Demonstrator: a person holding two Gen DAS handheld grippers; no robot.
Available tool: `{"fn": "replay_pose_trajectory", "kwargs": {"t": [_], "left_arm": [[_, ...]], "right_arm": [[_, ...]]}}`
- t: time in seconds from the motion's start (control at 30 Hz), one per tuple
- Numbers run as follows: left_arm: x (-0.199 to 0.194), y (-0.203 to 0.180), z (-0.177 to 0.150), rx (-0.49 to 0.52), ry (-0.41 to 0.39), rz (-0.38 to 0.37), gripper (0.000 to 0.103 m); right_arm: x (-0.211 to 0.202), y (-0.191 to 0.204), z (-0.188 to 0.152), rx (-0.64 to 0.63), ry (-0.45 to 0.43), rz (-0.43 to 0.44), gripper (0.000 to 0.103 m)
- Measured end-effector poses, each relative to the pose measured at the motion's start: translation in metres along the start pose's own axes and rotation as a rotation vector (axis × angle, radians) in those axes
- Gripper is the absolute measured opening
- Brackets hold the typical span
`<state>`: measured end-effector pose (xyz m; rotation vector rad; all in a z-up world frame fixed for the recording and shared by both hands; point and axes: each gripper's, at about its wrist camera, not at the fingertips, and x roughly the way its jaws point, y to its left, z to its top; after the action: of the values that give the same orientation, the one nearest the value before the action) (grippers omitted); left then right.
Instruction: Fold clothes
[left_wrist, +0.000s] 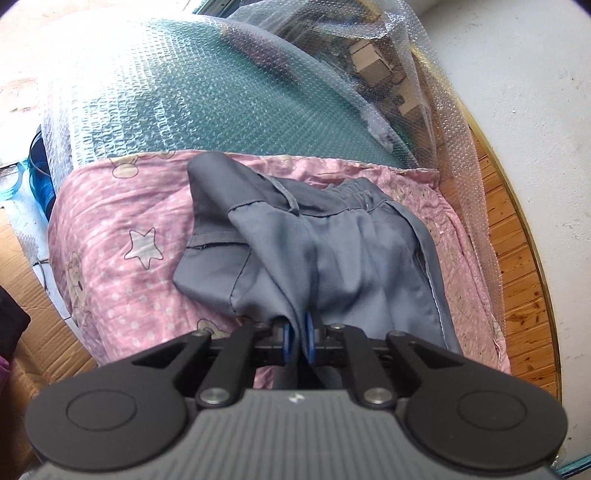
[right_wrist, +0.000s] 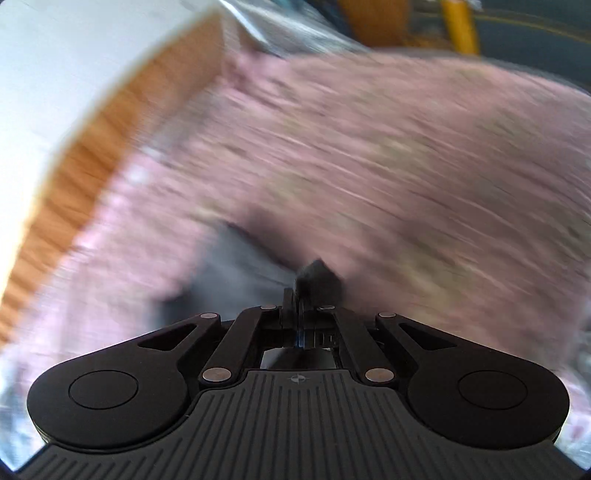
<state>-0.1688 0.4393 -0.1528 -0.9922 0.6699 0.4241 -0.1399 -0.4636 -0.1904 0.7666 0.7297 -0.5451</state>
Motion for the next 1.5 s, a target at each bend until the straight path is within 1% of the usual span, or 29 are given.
{"fn": "replay_pose_trajectory", "kwargs": {"t": [0.07, 0.1, 0.17, 0.2, 0.27, 0.3, 0.33, 0.37, 0.4, 0.47, 0.5, 0.53, 0.57, 0.6, 0.67, 0.73, 0.77, 0.8, 0.87, 0.9, 1.0, 1.03, 1.1, 1.17, 1.2, 1.3, 1.37, 1.43, 1.5], "left_arm": [[0.000, 0.004, -0.003, -0.005, 0.003, 0.002, 0.011], [0.001, 0.006, -0.004, -0.010, 0.004, 0.003, 0.012], [0.002, 0.009, -0.005, -0.016, 0.005, 0.011, 0.013], [0.004, 0.009, -0.005, -0.014, 0.006, 0.016, 0.013], [0.006, 0.006, -0.005, -0.004, 0.011, 0.025, 0.012], [0.008, 0.004, -0.006, 0.000, 0.014, 0.027, 0.012], [0.008, 0.003, -0.007, 0.004, 0.018, 0.026, 0.013], [0.008, 0.002, -0.007, 0.009, 0.022, 0.025, 0.013], [0.008, 0.001, -0.008, 0.014, 0.025, 0.026, 0.015], [0.005, 0.002, -0.009, 0.024, 0.035, 0.028, 0.019], [0.002, 0.002, -0.010, 0.028, 0.035, 0.035, 0.026], [-0.001, 0.003, -0.011, 0.032, 0.032, 0.045, 0.030], [-0.005, 0.002, -0.012, 0.038, 0.025, 0.049, 0.038], [-0.010, 0.001, -0.012, 0.045, 0.015, 0.050, 0.044], [-0.018, -0.003, -0.011, 0.057, -0.001, 0.036, 0.045], [-0.024, -0.009, -0.006, 0.063, -0.023, 0.022, 0.048], [-0.026, -0.012, -0.003, 0.058, -0.034, 0.014, 0.052], [-0.026, -0.014, 0.000, 0.046, -0.040, 0.008, 0.056], [-0.019, -0.019, 0.006, 0.046, -0.036, 0.012, 0.058], [-0.015, -0.021, 0.007, 0.054, -0.029, 0.022, 0.058], [-0.006, -0.021, 0.011, 0.057, -0.013, 0.046, 0.054], [-0.006, -0.018, 0.010, 0.046, -0.017, 0.042, 0.052], [-0.006, -0.011, 0.009, 0.028, -0.021, 0.037, 0.042], [-0.004, -0.005, 0.007, 0.019, -0.015, 0.036, 0.037], [-0.004, -0.002, 0.005, 0.015, -0.012, 0.036, 0.037], [-0.001, 0.006, 0.001, 0.002, -0.004, 0.035, 0.035], [0.000, 0.009, -0.001, 0.001, 0.003, 0.038, 0.035], [0.003, 0.004, -0.001, 0.021, 0.012, 0.045, 0.035], [0.004, -0.001, -0.001, 0.041, 0.022, 0.054, 0.035]], "right_arm": [[0.001, -0.008, -0.007, 0.016, 0.006, -0.016, 0.000], [0.001, -0.007, -0.009, 0.022, 0.013, -0.004, 0.000], [0.001, 0.003, -0.014, 0.020, 0.043, 0.068, 0.000], [0.001, 0.008, -0.015, -0.008, 0.052, 0.089, 0.000], [0.001, 0.023, -0.018, -0.148, 0.053, 0.083, 0.000], [0.003, 0.022, -0.017, -0.158, 0.047, 0.057, 0.000], [0.006, 0.004, -0.011, -0.064, 0.030, 0.007, 0.000], [0.006, -0.012, -0.008, 0.023, 0.017, -0.008, 0.000], [0.006, -0.018, -0.008, 0.051, 0.017, 0.006, 0.000], [0.003, -0.014, -0.015, 0.021, 0.037, 0.063, 0.000], [0.000, -0.014, -0.018, 0.027, 0.047, 0.112, 0.010], [-0.005, -0.016, -0.020, 0.044, 0.046, 0.144, 0.017], [-0.010, -0.017, -0.021, 0.057, 0.042, 0.170, 0.025], [-0.014, -0.017, -0.021, 0.064, 0.037, 0.184, 0.029], [-0.017, -0.013, -0.020, 0.062, 0.040, 0.196, 0.033], [-0.011, 0.002, -0.015, 0.019, 0.052, 0.158, 0.033], [-0.007, 0.012, -0.012, -0.012, 0.064, 0.131, 0.020], [-0.006, 0.025, -0.009, -0.047, 0.068, 0.114, 0.004], [-0.012, 0.062, 0.000, -0.126, 0.050, 0.123, 0.002], [-0.021, 0.083, 0.006, -0.155, 0.018, 0.179, 0.001], [-0.075, 0.147, 0.031, -0.224, -0.144, 0.437, 0.000], [-0.096, 0.155, 0.038, -0.229, -0.204, 0.504, 0.000], [-0.123, 0.152, 0.048, -0.207, -0.275, 0.542, 0.000], [-0.120, 0.124, 0.049, -0.161, -0.272, 0.471, 0.000], [-0.103, 0.106, 0.044, -0.144, -0.232, 0.395, 0.000], [-0.032, 0.051, 0.020, -0.092, -0.033, 0.152, 0.000], [0.001, 0.023, -0.001, -0.078, 0.051, 0.026, 0.000], [0.011, 0.002, -0.013, -0.045, 0.075, -0.002, 0.000], [0.006, -0.004, -0.014, -0.020, 0.059, 0.022, 0.000]]}}
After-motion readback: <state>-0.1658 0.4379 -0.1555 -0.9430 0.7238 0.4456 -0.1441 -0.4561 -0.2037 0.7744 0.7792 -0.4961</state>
